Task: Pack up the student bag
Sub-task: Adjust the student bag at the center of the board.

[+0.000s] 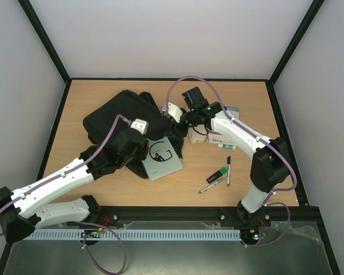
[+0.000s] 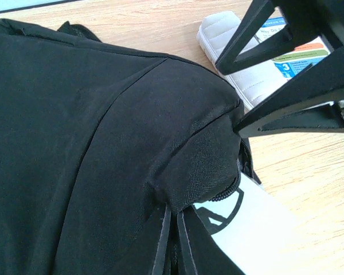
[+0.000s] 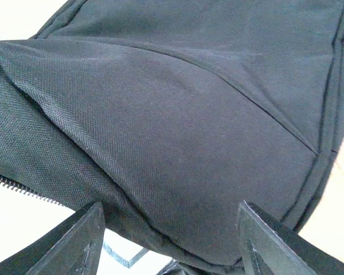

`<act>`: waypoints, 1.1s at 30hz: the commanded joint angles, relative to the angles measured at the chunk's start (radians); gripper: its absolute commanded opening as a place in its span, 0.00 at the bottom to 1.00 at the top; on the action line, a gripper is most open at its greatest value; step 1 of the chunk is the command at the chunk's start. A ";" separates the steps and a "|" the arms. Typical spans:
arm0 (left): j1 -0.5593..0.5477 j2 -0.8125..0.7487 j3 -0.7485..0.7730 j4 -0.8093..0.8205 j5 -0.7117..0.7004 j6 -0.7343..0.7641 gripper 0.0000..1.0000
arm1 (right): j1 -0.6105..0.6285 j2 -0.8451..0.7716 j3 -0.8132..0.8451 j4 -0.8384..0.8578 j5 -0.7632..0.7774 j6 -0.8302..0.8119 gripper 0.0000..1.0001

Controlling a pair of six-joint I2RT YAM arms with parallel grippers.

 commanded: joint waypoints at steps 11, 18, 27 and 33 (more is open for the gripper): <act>0.002 -0.054 -0.032 0.030 -0.048 -0.024 0.02 | 0.068 0.128 0.093 -0.021 -0.102 -0.119 0.37; 0.003 -0.054 -0.042 -0.003 -0.099 -0.081 0.13 | 0.083 0.156 0.132 0.009 -0.098 -0.063 0.01; 0.153 -0.123 -0.047 -0.182 -0.133 -0.382 0.88 | 0.082 0.007 -0.019 0.098 0.012 0.100 0.01; 0.555 -0.144 -0.220 -0.140 0.151 -0.485 0.99 | 0.082 -0.068 -0.099 0.129 -0.010 0.173 0.01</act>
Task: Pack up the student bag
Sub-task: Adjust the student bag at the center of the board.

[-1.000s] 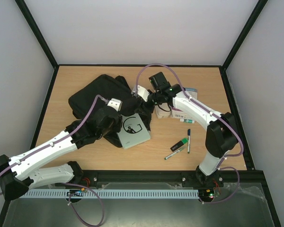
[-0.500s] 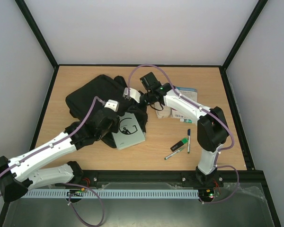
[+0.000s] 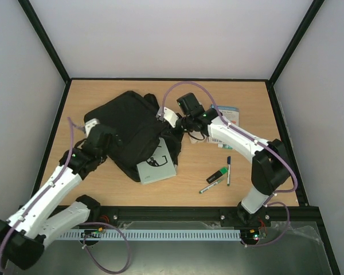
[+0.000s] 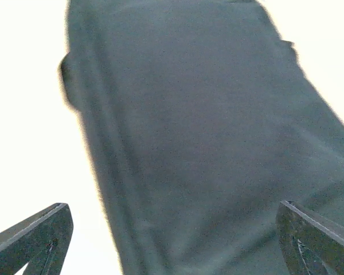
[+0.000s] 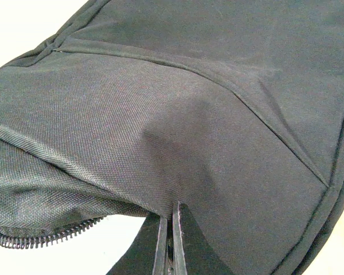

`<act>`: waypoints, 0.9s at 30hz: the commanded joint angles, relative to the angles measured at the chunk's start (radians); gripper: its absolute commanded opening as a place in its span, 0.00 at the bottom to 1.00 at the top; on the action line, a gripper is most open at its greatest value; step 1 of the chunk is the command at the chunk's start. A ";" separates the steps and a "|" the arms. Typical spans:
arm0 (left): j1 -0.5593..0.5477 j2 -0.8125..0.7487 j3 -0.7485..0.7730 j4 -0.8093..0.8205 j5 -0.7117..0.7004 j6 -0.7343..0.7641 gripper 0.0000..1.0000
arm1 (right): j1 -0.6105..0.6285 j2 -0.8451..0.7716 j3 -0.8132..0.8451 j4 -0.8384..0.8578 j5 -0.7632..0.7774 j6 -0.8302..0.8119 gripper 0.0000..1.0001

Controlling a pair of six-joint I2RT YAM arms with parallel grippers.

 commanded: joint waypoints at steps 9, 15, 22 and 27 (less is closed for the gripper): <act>0.434 0.233 -0.220 0.340 0.583 -0.082 0.99 | 0.006 -0.108 -0.103 0.070 -0.062 0.138 0.01; 0.441 0.476 -0.057 0.524 0.575 -0.004 0.96 | 0.007 -0.112 -0.094 0.075 -0.098 0.157 0.01; 0.456 0.555 0.107 0.388 0.451 0.052 0.96 | 0.007 -0.082 -0.065 0.086 -0.070 0.191 0.01; 0.455 0.338 0.031 0.233 0.412 0.051 0.99 | 0.007 -0.071 -0.047 0.100 -0.027 0.235 0.01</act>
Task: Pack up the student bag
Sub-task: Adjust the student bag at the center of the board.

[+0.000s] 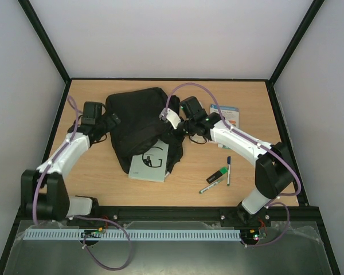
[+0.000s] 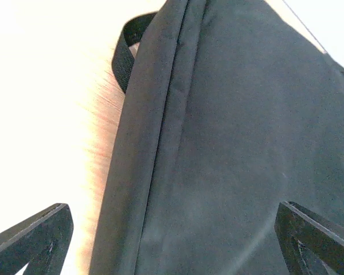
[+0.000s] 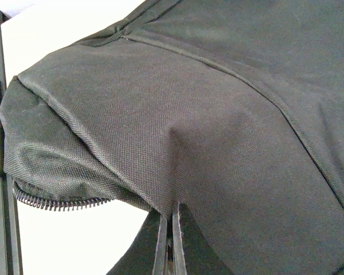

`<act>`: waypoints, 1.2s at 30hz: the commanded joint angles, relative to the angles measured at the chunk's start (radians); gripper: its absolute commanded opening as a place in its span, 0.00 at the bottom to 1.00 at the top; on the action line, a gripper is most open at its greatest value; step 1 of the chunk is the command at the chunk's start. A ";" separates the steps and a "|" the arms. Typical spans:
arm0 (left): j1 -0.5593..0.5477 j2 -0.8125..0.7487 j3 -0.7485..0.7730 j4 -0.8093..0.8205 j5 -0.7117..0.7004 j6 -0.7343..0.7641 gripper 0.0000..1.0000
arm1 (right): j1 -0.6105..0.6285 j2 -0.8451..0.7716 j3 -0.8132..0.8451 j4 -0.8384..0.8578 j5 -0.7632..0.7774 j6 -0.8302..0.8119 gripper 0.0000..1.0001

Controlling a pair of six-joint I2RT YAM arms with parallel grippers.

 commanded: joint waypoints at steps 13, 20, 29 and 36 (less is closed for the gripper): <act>-0.045 -0.557 -0.289 -0.323 0.229 -0.116 0.71 | 0.006 0.095 0.251 -0.009 0.077 0.168 0.01; -0.153 -0.580 -0.399 -0.304 0.290 -0.143 0.56 | 0.006 0.094 0.243 -0.008 0.080 0.174 0.01; -0.212 -0.673 -0.403 -0.369 0.210 -0.159 0.71 | 0.006 0.098 0.242 -0.008 0.081 0.179 0.01; -0.201 -0.605 -0.321 -0.383 0.059 -0.188 0.78 | 0.006 0.090 0.221 -0.011 0.086 0.176 0.01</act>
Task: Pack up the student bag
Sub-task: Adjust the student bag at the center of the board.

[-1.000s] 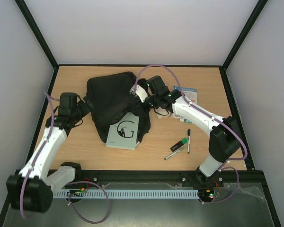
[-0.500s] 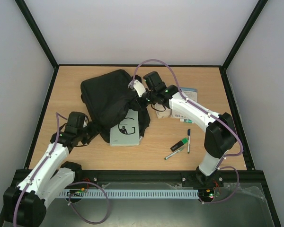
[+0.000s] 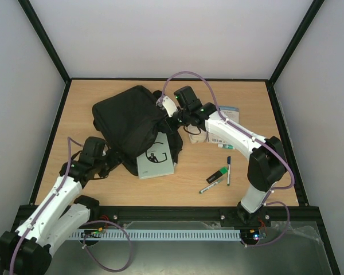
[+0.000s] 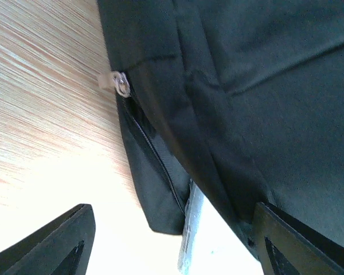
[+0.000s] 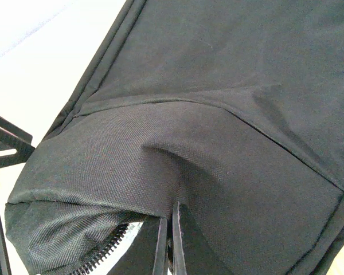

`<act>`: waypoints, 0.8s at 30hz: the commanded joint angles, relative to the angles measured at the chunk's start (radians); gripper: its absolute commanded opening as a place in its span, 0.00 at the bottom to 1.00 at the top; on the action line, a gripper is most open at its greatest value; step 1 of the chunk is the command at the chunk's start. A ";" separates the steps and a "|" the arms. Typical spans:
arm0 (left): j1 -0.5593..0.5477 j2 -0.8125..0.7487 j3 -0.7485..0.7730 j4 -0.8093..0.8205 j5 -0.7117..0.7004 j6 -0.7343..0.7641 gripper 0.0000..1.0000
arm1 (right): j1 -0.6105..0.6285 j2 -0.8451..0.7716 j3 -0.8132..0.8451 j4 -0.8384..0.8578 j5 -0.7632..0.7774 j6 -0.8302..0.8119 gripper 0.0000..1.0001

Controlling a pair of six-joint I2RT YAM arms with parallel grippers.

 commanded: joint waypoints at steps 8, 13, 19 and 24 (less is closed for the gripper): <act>0.142 0.199 0.036 0.196 -0.114 0.037 0.81 | 0.002 -0.057 -0.026 0.046 -0.041 0.007 0.01; 0.196 0.377 0.071 0.354 -0.111 0.089 0.81 | 0.002 -0.060 -0.045 0.058 -0.081 0.011 0.01; 0.247 0.651 0.192 0.555 -0.006 0.114 0.80 | 0.002 -0.041 -0.046 0.062 -0.135 0.024 0.01; 0.242 0.859 0.371 0.615 0.136 0.126 0.76 | 0.002 -0.040 -0.041 0.060 -0.149 0.032 0.01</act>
